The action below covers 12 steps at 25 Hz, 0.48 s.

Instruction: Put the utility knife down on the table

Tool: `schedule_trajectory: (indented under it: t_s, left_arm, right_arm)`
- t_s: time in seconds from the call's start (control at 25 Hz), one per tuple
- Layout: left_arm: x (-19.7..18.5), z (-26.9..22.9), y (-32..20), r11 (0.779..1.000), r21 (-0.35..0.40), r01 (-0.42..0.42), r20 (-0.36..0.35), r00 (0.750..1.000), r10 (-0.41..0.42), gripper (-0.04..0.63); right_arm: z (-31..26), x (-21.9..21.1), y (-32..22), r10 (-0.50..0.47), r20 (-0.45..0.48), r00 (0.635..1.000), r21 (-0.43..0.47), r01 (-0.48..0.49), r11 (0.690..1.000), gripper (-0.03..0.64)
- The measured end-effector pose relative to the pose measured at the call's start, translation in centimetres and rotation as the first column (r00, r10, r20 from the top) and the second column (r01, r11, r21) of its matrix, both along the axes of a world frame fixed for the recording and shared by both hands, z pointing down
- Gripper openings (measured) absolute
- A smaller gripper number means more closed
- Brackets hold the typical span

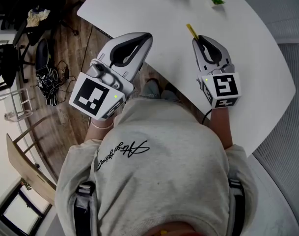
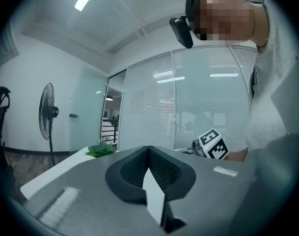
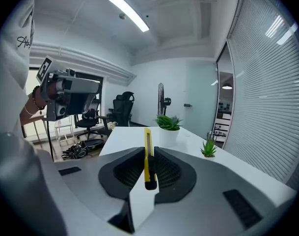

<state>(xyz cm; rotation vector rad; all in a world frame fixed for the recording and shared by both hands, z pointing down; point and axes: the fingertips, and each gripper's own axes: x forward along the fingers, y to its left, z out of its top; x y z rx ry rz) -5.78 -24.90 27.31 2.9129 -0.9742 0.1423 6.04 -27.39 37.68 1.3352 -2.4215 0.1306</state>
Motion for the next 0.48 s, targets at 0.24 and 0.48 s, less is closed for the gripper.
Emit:
schedule_trajectory:
  t_s: [0.24, 0.48]
  left_arm:
    - [-0.2, 0.2, 0.0, 1.000, -0.004, 0.007, 0.001, 1.000, -0.007, -0.003]
    - [-0.2, 0.2, -0.1, 1.000, -0.001, 0.011, 0.000, 1.000, -0.011, -0.002]
  right_arm:
    - [2.2, -0.1, -0.4, -0.004, -0.029, 1.000, -0.045, 0.002, 0.999, 0.060]
    - [3.8, -0.1, -0.7, -0.005, -0.046, 0.999, -0.084, 0.001, 0.996, 0.060]
